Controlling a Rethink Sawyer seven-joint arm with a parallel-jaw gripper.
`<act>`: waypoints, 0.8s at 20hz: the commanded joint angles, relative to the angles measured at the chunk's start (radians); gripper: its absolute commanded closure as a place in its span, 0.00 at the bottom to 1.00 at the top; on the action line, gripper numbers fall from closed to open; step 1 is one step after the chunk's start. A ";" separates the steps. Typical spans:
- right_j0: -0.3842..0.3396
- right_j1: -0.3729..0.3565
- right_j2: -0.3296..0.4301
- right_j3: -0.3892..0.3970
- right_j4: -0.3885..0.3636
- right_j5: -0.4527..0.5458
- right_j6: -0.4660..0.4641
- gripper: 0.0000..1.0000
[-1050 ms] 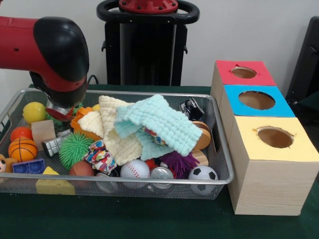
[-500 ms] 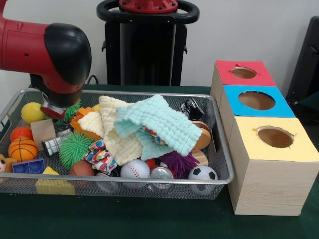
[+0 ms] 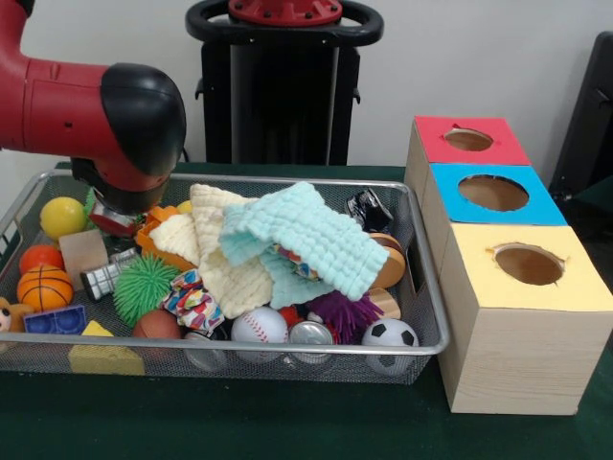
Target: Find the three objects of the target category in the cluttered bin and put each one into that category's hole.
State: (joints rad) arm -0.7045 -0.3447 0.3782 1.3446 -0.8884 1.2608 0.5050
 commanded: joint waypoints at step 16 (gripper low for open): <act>0.027 0.088 -0.037 -0.026 -0.054 -0.056 -0.019 1.00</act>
State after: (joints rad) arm -0.6907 -0.3302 0.3694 1.3386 -0.8876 1.2477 0.5050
